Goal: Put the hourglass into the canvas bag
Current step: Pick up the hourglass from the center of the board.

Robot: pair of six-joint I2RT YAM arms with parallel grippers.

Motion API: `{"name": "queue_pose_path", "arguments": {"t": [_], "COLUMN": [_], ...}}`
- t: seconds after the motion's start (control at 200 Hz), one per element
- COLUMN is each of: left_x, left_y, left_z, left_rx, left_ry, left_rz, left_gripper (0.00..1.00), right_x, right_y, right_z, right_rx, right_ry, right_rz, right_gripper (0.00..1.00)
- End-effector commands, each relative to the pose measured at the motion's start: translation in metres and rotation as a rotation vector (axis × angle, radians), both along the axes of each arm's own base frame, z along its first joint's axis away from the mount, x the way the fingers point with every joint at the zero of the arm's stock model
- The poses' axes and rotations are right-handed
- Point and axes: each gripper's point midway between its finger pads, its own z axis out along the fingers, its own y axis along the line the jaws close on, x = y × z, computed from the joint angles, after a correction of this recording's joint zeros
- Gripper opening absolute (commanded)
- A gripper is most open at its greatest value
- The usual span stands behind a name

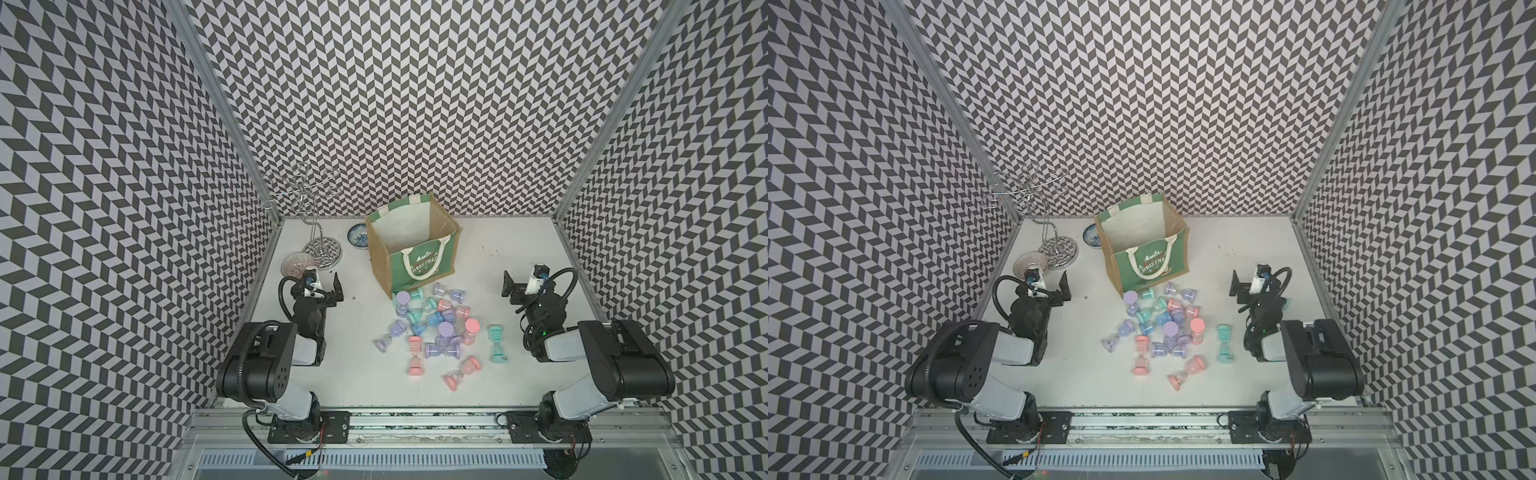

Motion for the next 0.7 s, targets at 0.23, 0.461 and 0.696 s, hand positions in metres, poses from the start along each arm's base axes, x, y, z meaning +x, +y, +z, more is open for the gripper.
{"name": "queue_pose_path", "arguments": {"t": [0.23,0.461,0.696], "left_x": [0.0019,0.0019,0.0020], "left_y": [0.0017,0.0014,0.0016], "left_z": [0.0097,0.0099,0.0096], "left_rx": [-0.001,-0.002,-0.002], "left_ry": [-0.037,-0.037,-0.036], "left_rz": [0.007,0.005,0.006], "left_gripper": [0.99,0.99,0.99], "right_x": [0.0010,0.0011,0.0007], "right_y": [0.0035,0.0033,0.0035], "right_z": [0.0163,0.0164,0.0165], "right_rx": [0.001,0.001,0.000], "right_ry": [-0.060,-0.061,-0.061], "right_rz": [0.012,0.011,0.013], "right_gripper": [0.99,0.99,0.99]}}
